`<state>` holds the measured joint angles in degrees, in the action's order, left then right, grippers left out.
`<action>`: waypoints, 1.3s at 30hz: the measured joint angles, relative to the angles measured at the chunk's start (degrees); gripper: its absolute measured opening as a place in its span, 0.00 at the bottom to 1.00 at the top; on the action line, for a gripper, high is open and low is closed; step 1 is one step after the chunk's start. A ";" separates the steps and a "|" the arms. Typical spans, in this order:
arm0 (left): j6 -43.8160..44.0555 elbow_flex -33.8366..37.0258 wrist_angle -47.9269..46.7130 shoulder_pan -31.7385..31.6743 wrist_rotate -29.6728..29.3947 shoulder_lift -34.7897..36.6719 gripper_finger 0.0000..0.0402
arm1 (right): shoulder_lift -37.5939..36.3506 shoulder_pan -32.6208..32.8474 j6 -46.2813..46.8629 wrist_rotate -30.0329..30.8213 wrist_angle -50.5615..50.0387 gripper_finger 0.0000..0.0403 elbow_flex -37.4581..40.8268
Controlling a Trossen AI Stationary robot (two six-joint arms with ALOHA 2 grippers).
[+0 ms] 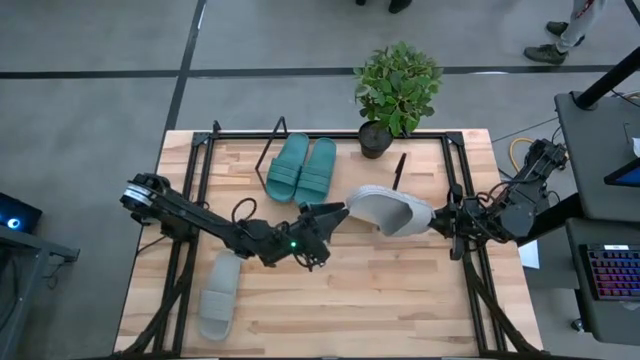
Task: Pick and place slides into the shelf
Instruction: Put the top gray slipper on the shelf
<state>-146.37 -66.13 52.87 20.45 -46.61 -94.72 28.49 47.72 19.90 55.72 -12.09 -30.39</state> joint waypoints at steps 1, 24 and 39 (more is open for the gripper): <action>-1.82 0.02 2.74 -0.16 0.32 -0.85 0.43 | -0.02 0.00 0.05 0.03 0.05 0.06 0.00; -9.61 0.11 19.03 -0.84 0.85 -6.41 0.43 | -1.88 -0.04 -0.01 2.64 -1.41 0.06 0.09; -10.07 0.11 16.91 -4.70 4.47 -6.41 0.43 | -1.79 0.00 1.33 1.39 -0.66 0.06 0.09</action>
<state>-156.44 -66.02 69.78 15.75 -42.14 -101.12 26.70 47.72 21.24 57.11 -12.75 -30.30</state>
